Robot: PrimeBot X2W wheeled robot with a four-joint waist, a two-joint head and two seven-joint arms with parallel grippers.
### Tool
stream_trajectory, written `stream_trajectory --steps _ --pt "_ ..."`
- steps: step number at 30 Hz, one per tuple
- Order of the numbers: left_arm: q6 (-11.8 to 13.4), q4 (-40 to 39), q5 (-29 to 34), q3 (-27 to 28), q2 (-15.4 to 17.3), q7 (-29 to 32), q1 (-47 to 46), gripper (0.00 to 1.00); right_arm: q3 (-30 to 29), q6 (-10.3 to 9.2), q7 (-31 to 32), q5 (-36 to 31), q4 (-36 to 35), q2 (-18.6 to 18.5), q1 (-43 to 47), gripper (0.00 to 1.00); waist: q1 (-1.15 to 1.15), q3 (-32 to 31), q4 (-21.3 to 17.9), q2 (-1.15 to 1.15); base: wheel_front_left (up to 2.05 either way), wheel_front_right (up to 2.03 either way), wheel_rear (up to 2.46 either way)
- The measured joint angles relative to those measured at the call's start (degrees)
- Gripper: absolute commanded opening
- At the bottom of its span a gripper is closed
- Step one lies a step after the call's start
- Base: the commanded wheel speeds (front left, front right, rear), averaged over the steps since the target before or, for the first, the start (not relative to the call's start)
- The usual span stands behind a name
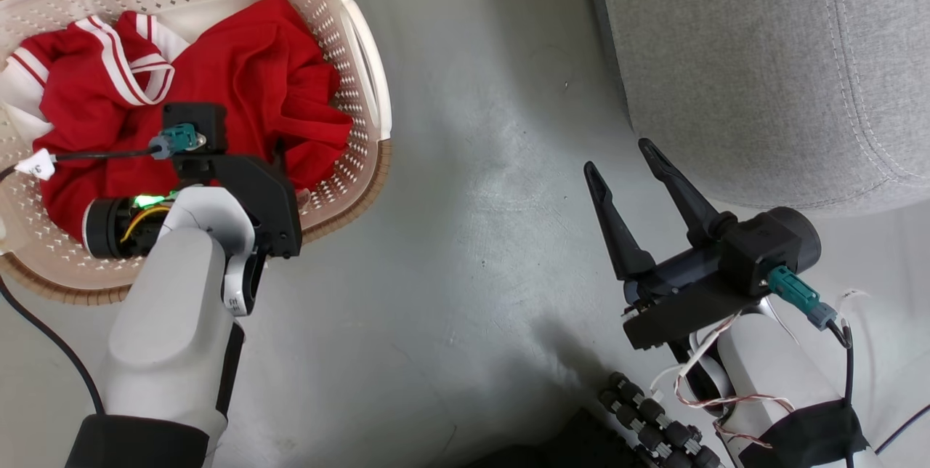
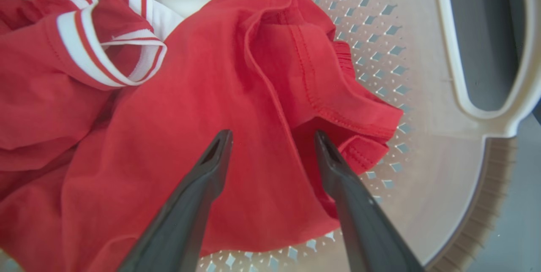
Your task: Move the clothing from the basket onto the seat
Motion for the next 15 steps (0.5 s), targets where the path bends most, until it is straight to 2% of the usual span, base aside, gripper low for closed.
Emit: stream_trajectory --steps 15 --pt "0.51 1.89 0.85 -0.19 0.58 -0.51 -3.42 1.00 -0.46 0.00 -0.01 -0.05 -0.85 0.01 -0.20 1.00 0.00 3.63 -0.06 0.00 0.00 0.00 0.00"
